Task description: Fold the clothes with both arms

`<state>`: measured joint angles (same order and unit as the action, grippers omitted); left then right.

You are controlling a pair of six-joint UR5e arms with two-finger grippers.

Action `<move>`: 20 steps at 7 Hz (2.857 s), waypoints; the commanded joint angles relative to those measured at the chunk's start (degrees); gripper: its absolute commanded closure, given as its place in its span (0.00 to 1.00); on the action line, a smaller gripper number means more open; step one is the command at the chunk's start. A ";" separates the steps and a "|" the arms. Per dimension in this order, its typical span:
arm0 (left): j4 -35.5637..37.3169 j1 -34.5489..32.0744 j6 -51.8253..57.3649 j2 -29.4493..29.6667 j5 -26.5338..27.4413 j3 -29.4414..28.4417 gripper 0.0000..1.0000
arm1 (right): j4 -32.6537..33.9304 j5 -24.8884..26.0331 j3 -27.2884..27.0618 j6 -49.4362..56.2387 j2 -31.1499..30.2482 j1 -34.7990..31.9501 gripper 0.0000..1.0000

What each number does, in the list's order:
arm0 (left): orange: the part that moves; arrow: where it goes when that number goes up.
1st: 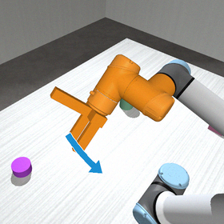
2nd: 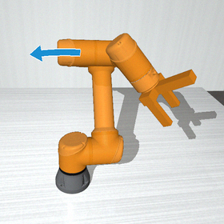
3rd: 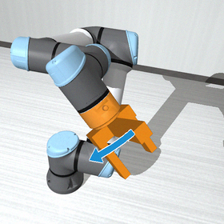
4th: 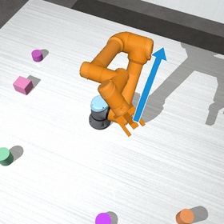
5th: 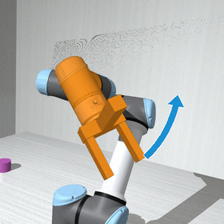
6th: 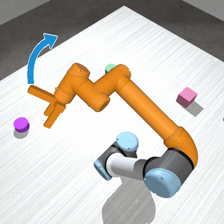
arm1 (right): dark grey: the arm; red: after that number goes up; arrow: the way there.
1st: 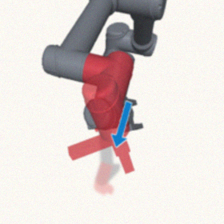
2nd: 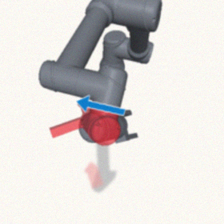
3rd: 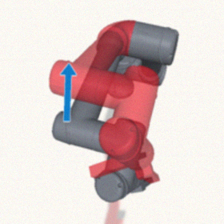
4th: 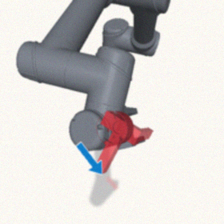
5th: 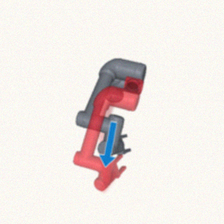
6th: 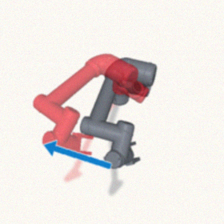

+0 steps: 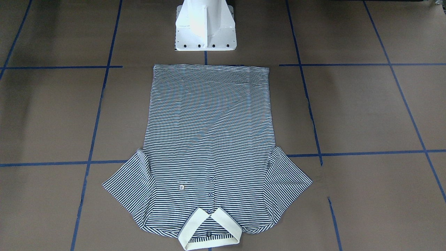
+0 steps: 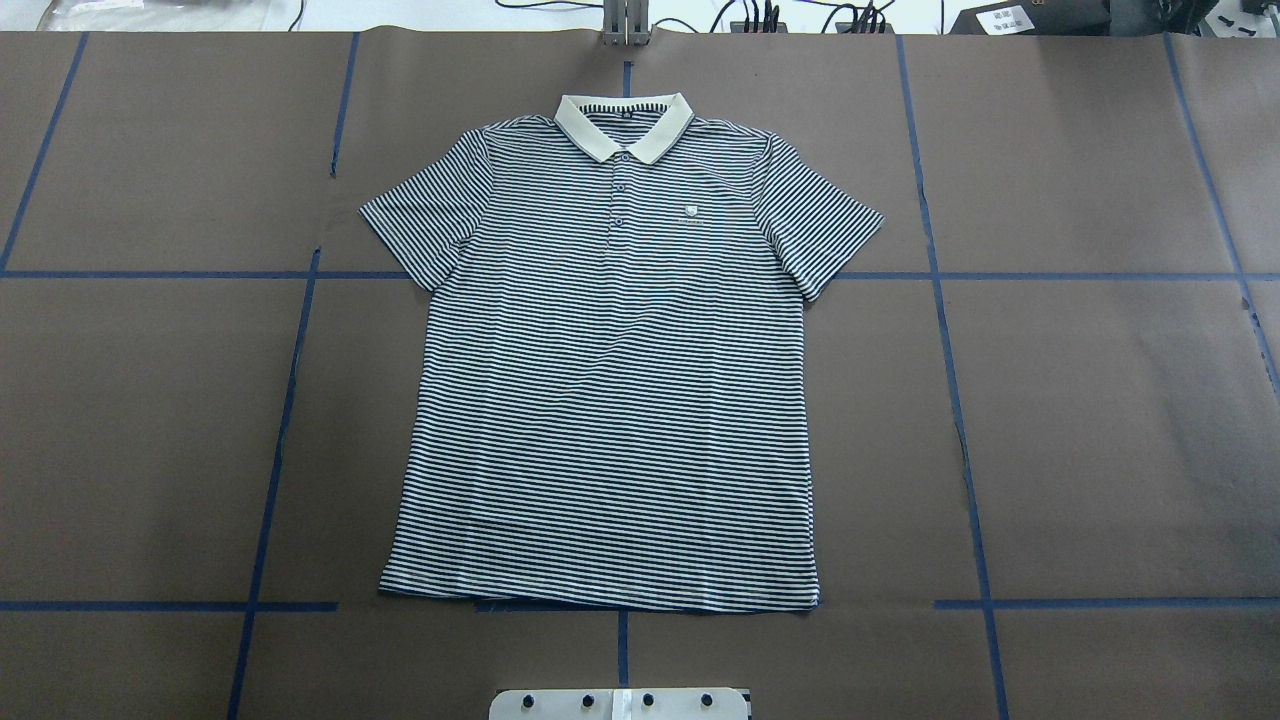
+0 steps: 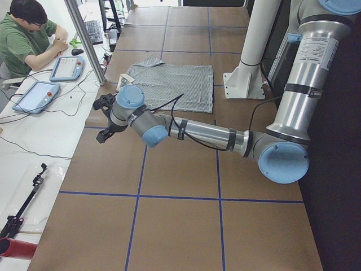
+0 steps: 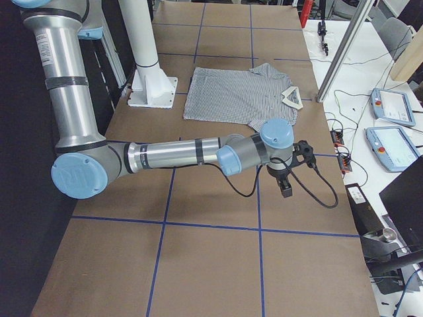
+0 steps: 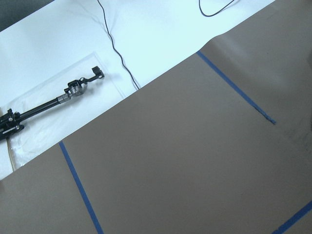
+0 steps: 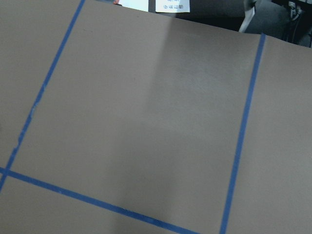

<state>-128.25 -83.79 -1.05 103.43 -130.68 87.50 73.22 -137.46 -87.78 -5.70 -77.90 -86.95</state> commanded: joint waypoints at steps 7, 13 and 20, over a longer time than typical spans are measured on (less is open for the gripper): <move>-0.42 0.47 0.08 0.20 -0.02 0.30 0.00 | -19.86 28.88 5.85 -58.77 14.87 32.96 0.23; -0.42 0.47 0.08 0.28 0.07 0.48 0.00 | -26.29 34.72 15.97 -61.44 17.44 38.26 0.35; -0.42 0.83 -0.01 0.28 0.16 0.39 0.00 | -26.20 37.62 17.20 -61.44 16.99 40.28 0.40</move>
<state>-128.63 -83.01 -1.03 103.65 -130.52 87.89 47.02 -99.87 -70.64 -67.15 -60.84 -46.79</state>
